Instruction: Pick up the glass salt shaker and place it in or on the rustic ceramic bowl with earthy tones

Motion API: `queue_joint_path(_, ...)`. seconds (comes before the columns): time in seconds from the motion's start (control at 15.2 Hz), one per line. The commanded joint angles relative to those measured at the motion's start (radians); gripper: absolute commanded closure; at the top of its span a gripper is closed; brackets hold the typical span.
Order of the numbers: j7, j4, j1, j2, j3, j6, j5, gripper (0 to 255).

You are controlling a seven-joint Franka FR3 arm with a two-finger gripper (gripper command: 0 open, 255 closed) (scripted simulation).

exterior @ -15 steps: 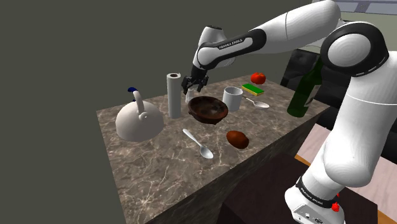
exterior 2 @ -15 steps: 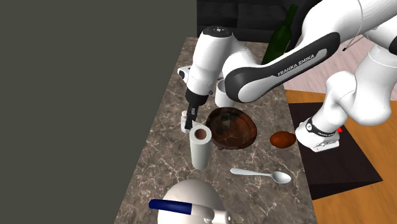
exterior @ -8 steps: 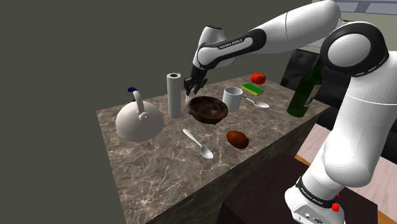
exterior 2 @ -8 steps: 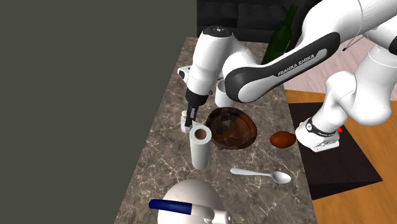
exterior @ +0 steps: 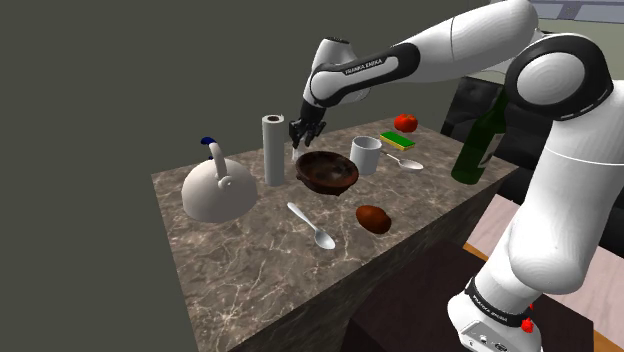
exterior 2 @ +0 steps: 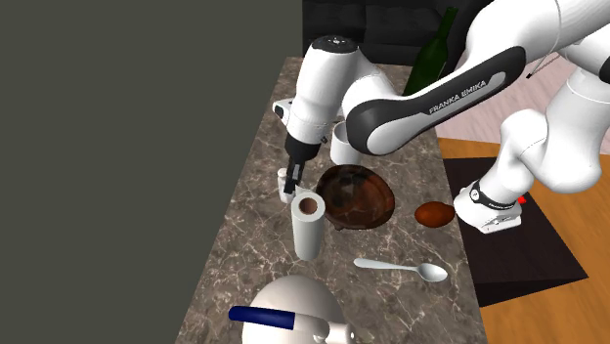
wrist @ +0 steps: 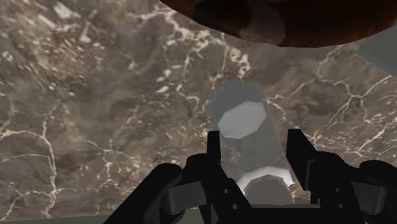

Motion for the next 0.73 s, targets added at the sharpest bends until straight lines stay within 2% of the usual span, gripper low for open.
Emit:
queue_joint_path(0.0,0.001,0.015,0.0,-0.006,-0.001,-0.021,-0.001,255)
queue_joint_path(0.66,0.013,0.114,-0.001,-0.034,-0.002,-0.148,-0.01,255)
